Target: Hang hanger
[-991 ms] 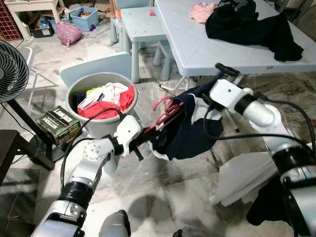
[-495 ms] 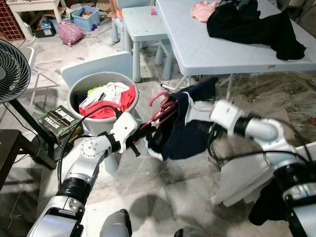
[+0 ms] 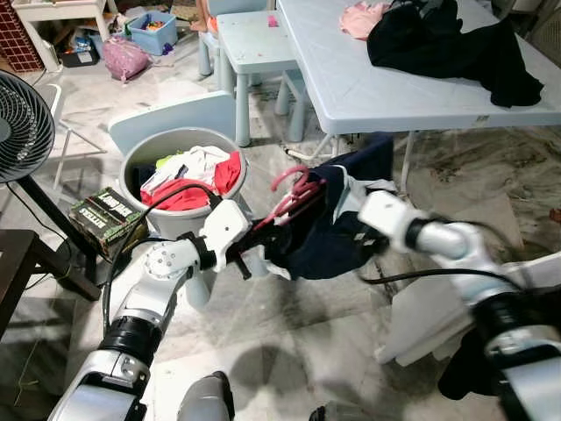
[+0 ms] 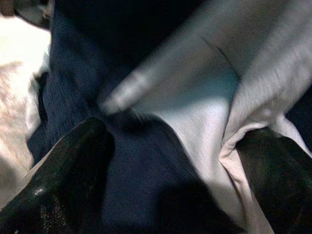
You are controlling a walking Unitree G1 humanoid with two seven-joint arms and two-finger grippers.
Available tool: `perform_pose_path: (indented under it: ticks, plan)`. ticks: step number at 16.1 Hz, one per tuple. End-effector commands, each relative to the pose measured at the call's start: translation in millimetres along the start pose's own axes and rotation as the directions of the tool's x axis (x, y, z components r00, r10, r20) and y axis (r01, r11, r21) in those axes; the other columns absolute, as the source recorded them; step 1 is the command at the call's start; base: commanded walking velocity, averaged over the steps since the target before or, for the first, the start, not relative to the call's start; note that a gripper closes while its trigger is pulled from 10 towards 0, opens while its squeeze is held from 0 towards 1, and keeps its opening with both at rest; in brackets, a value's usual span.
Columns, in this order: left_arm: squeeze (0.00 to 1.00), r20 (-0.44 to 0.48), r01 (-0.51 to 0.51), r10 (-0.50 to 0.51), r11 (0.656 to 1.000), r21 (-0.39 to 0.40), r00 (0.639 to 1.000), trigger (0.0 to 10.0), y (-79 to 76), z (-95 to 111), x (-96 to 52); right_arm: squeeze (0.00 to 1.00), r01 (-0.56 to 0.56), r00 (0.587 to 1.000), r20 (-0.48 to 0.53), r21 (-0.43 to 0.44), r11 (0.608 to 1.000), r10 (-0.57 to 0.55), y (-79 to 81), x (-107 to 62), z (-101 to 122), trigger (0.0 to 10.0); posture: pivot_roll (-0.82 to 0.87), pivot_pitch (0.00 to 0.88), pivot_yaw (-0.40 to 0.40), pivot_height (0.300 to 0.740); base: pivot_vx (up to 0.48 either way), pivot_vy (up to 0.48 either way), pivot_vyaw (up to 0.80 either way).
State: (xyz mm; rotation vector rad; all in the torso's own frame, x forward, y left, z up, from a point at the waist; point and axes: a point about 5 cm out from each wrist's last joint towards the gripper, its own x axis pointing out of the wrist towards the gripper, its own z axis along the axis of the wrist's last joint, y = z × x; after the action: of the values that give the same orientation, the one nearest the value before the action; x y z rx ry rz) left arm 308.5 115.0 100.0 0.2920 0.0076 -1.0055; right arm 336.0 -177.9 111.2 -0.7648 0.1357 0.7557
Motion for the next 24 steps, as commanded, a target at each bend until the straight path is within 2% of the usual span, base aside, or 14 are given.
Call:
perform_pose_path:
  ticks: [1, 2, 3, 5, 10, 24]
  plan:
    - [0.00, 0.033, 0.026, -0.027, 0.999, 0.020, 0.999, 0.0, -2.7, 8, 2.7, 0.00, 0.004, 1.000, -0.012, 0.007, 1.000, -0.004, 3.6, 5.3, -1, 10.0, -0.05, 0.081, -0.012, 0.740, 0.000, 0.000, 0.00]
    - [0.00, 0.034, 0.029, -0.029, 0.999, 0.019, 0.999, 0.0, -3.3, 8, 2.9, 0.00, 0.002, 1.000, -0.010, 0.009, 1.000, -0.002, 5.7, 7.0, 0, 10.0, -0.05, 0.081, -0.012, 0.740, 0.000, 0.000, 0.00]
    - [0.00, 0.038, 0.034, -0.035, 0.999, 0.018, 0.999, 0.0, -4.8, 9, 3.8, 0.00, -0.006, 1.000, 0.016, 0.035, 0.999, 0.005, 10.3, 10.3, 3, 0.0, -0.05, 0.081, -0.013, 0.740, 0.000, 0.000, 0.00]
    - [0.00, 0.047, 0.041, -0.041, 0.999, 0.016, 0.998, 0.0, -6.4, 12, 4.9, 0.00, -0.022, 1.000, 0.016, 0.041, 0.999, 0.021, 17.6, 13.7, 2, 0.0, -0.05, 0.081, -0.013, 0.740, 0.000, 0.000, 0.00]
    - [0.00, 0.056, 0.030, -0.031, 0.999, 0.016, 0.998, 0.0, -6.8, 14, 7.9, 0.00, -0.012, 1.000, 0.019, 0.076, 0.997, 0.010, 18.1, 17.9, 4, 0.0, -0.05, 0.080, -0.019, 0.740, 0.000, 0.000, 0.00]
    - [0.00, 0.064, 0.003, -0.004, 1.000, 0.022, 0.998, 0.0, -3.2, 16, 7.2, 0.00, -0.016, 1.000, -0.022, 0.092, 0.996, 0.018, 19.7, 14.8, -6, 0.0, -0.05, 0.088, -0.021, 0.740, 0.000, 0.000, 0.00]
